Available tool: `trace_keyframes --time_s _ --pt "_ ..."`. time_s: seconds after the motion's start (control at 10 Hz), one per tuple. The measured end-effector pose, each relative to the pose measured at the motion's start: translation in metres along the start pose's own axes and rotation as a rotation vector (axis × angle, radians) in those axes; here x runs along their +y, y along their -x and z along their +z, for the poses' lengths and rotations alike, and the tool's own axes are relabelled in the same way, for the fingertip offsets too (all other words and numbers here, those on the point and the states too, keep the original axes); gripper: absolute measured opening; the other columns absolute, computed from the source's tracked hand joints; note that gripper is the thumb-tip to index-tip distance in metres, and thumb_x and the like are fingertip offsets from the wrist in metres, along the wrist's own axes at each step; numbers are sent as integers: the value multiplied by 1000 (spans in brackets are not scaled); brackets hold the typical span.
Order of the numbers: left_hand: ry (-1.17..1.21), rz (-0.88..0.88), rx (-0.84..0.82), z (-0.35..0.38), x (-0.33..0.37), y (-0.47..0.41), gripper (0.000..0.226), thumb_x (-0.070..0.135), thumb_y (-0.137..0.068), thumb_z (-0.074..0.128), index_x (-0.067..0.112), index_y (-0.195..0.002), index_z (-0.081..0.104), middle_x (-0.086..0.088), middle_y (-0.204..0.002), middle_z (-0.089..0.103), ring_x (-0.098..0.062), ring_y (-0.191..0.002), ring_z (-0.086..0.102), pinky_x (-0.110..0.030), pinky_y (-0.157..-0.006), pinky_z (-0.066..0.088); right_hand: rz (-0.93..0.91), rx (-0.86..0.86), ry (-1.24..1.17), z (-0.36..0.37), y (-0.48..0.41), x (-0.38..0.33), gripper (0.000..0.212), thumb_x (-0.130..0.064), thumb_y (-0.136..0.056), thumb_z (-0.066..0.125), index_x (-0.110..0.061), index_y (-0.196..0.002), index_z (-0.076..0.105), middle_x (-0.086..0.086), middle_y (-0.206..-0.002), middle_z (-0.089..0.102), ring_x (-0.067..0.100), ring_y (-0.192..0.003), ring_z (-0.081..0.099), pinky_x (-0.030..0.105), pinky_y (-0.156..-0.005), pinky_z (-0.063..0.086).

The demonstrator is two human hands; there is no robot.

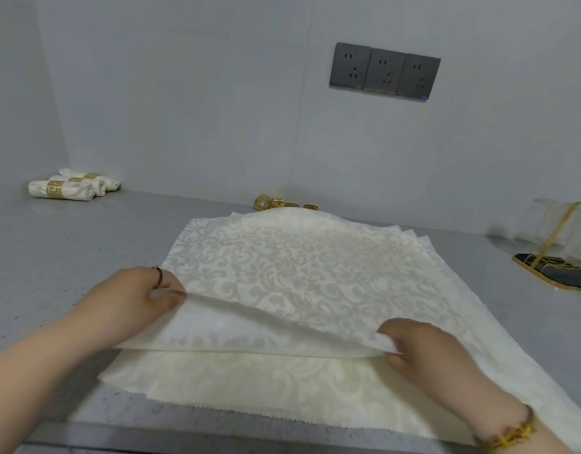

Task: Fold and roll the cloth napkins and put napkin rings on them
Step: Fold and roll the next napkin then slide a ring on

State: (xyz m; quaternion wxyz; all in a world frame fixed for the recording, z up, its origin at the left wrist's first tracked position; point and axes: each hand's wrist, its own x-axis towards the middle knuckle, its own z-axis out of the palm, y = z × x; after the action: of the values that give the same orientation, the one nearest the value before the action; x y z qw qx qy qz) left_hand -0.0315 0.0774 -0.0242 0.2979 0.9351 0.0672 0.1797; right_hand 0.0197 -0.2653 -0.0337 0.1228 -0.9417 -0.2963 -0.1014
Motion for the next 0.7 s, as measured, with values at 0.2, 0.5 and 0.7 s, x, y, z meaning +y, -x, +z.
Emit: trace_keyframes --time_s 0.2,0.5,0.7 --pt "550 -165 -53 -12 -27 1 30 48 -42 78 27 -63 73 -2 -67 72 -24 -68 66 -32 -68 48 381 -41 -19 -27 29 59 22 -15 -88 53 -35 -90 44 -12 -96 53 12 -97 54 22 -74 40" --pt "1038 -478 -132 -23 -23 10 45 28 -82 49 -5 -112 56 -20 -93 70 -23 -67 70 -32 -56 57 620 112 -563 -55 61 96 49 19 -76 46 -6 -35 49 12 -46 47 19 -48 44 30 -53 33" --pt "680 -336 -249 -43 -8 18 85 55 2 85 1 -63 72 -12 -57 68 -18 -48 66 -25 -49 54 667 93 -883 -57 69 110 35 22 -78 35 7 -55 56 21 -62 47 27 -61 44 28 -52 41"
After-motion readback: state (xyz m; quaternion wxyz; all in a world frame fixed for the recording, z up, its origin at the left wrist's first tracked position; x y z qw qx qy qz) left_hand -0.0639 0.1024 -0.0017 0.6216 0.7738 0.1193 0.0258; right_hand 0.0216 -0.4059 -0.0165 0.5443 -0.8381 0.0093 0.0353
